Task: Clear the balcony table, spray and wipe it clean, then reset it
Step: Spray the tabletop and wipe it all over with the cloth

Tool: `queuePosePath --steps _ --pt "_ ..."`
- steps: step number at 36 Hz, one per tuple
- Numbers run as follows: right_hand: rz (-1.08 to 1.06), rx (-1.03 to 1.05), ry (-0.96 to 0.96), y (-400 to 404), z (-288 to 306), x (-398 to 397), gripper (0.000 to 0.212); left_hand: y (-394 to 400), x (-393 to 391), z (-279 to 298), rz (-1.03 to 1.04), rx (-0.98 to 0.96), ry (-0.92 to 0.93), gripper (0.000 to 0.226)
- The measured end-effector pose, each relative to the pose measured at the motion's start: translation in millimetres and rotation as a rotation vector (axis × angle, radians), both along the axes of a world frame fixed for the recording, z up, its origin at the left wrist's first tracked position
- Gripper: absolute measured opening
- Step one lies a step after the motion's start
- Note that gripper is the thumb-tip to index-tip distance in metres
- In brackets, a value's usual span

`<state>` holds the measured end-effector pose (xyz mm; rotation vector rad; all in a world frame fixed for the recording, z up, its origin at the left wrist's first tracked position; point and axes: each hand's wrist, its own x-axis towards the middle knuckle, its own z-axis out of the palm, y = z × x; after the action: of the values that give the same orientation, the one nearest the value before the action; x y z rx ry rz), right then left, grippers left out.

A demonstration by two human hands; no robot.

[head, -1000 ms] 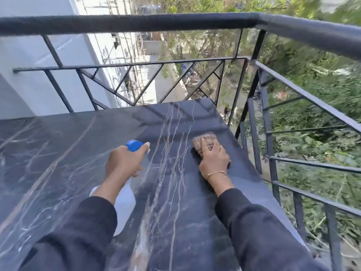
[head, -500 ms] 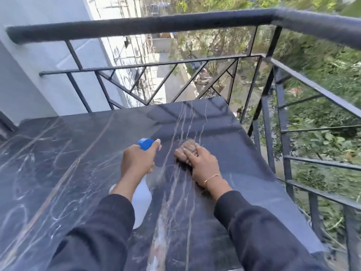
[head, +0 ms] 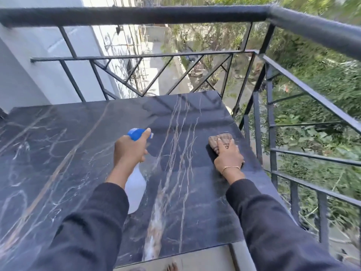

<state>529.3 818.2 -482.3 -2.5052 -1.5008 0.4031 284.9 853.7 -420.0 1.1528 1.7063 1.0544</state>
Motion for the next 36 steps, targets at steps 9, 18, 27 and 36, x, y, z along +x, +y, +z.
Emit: queuePosePath --steps 9,18,27,36 --pt "0.519 0.044 0.118 28 -8 -123 0.064 -1 3 -7 -0.022 0.016 0.082 0.034" --pt "0.456 0.079 0.137 -4 -6 -54 0.061 -5 15 -9 -0.097 0.013 0.228 0.042" --pt "-0.198 0.014 0.213 -67 3 96 0.067 -30 35 -15 -0.272 -0.005 0.334 0.038" --pt "-0.369 0.072 0.256 -140 -10 96 0.066 -74 90 -9 -0.478 -0.135 0.292 0.043"
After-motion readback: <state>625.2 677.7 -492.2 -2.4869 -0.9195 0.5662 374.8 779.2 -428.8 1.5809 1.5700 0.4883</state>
